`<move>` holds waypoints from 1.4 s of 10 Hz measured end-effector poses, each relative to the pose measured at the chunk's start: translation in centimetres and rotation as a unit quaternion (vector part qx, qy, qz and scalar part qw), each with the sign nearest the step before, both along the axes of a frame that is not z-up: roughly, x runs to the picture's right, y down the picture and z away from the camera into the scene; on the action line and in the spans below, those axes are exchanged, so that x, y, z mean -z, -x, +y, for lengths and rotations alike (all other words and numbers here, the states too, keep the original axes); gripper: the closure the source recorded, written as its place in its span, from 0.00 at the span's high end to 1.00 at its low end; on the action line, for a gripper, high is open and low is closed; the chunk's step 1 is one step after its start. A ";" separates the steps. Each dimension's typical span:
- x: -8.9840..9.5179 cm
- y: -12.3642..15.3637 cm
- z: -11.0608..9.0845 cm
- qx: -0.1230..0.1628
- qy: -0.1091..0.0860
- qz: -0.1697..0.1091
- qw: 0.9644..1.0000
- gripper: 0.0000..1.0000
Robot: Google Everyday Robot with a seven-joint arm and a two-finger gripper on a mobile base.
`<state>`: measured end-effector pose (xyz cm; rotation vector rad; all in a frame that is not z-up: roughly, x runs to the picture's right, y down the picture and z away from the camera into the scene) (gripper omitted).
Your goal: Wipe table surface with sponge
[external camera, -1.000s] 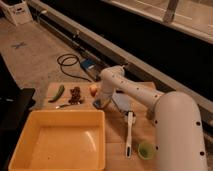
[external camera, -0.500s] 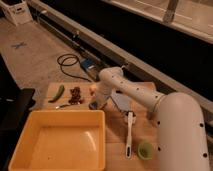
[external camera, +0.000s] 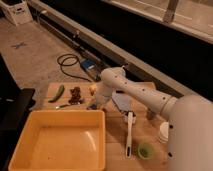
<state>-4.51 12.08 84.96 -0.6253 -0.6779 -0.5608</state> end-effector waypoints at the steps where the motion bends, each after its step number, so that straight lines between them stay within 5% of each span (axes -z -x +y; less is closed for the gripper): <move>1: -0.5 -1.3 0.5 0.000 0.005 0.016 1.000 0.00; 3: -1.7 -3.3 0.5 0.002 0.004 0.042 0.999 0.00; 5: -3.5 -3.5 -1.6 0.010 -0.021 0.060 0.998 0.00; 10: -4.6 -0.9 -4.6 0.012 -0.063 0.055 0.996 0.00; 14: -2.8 0.7 -2.4 0.007 -0.035 0.017 0.999 0.00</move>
